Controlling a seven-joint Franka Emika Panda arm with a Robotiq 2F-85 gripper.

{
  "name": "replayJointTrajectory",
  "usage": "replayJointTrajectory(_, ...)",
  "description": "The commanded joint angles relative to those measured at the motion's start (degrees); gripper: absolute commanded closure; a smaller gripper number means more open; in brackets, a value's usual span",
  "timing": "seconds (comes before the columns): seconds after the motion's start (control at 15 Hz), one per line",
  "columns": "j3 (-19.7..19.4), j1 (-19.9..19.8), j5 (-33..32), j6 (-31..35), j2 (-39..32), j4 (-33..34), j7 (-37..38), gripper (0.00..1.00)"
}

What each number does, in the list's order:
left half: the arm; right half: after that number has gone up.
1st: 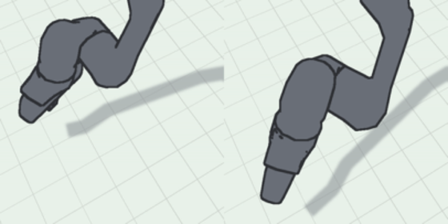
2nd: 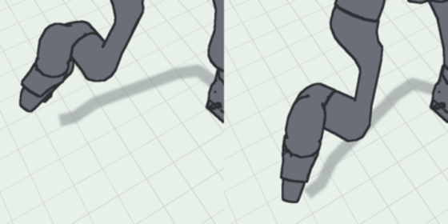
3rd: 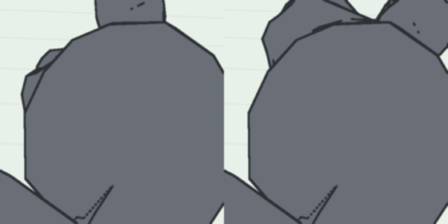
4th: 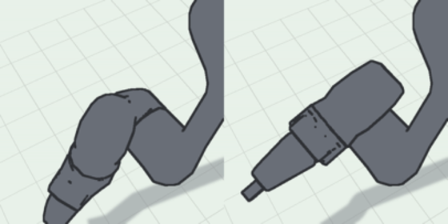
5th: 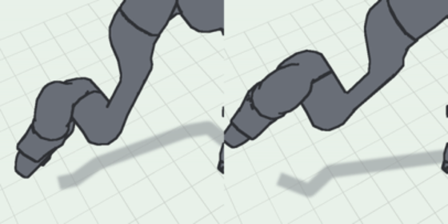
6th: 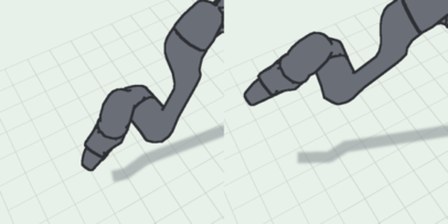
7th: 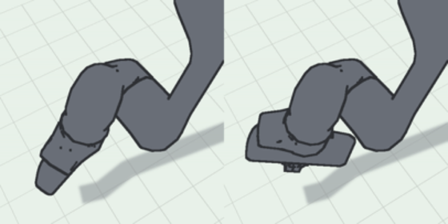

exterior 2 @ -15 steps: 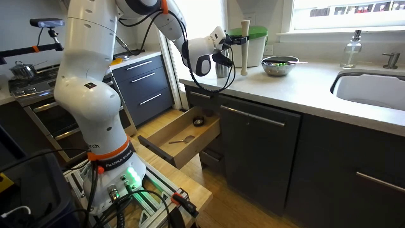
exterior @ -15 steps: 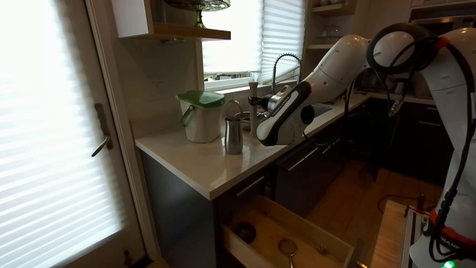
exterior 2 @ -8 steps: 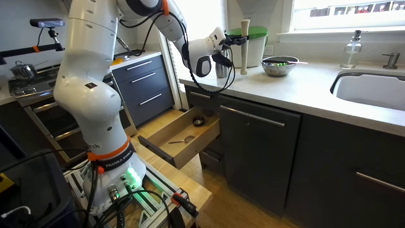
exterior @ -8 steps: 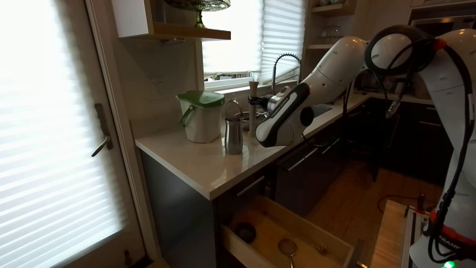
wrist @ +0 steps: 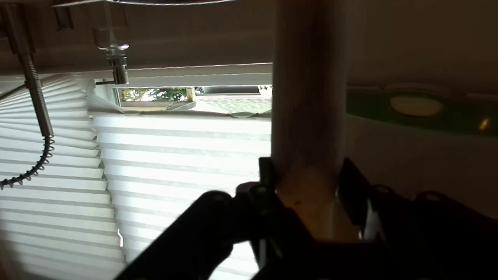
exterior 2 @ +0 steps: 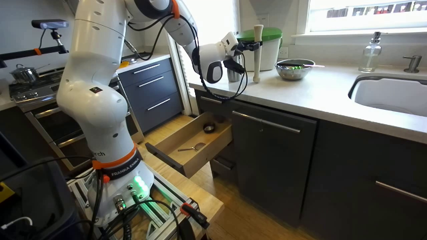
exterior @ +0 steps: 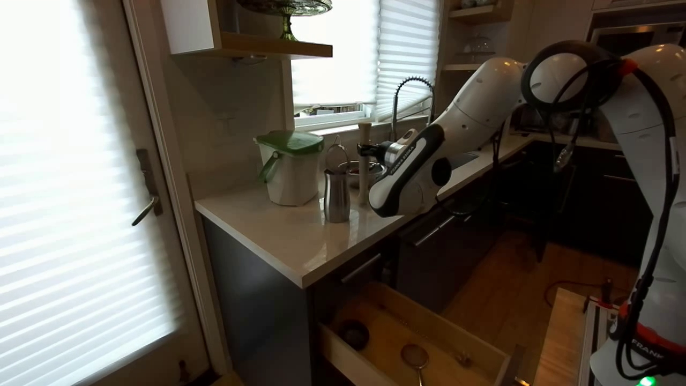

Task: Put the roller upright

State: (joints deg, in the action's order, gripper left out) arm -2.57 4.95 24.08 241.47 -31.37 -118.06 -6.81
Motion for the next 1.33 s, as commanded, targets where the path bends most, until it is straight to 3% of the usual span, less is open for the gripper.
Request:
replayJointTrajectory(0.0, 0.3, -0.2, 0.3, 1.9, -1.1, 0.2, 0.6, 0.65)
replayJointTrajectory(0.07, 0.3, -0.2, 0.4, 1.9, -1.1, 0.1, 0.6, 0.32)
replayJointTrajectory(0.13, 0.3, -0.2, 0.4, 1.9, -1.2, 0.1, 0.6, 0.31)
replayJointTrajectory(0.4, 0.2, -0.1, 0.6, 1.5, -1.0, 0.8, 0.3, 0.01)
replayJointTrajectory(1.27, 0.4, -0.7, 0.6, 0.1, 0.3, 1.3, 0.8, 0.0)
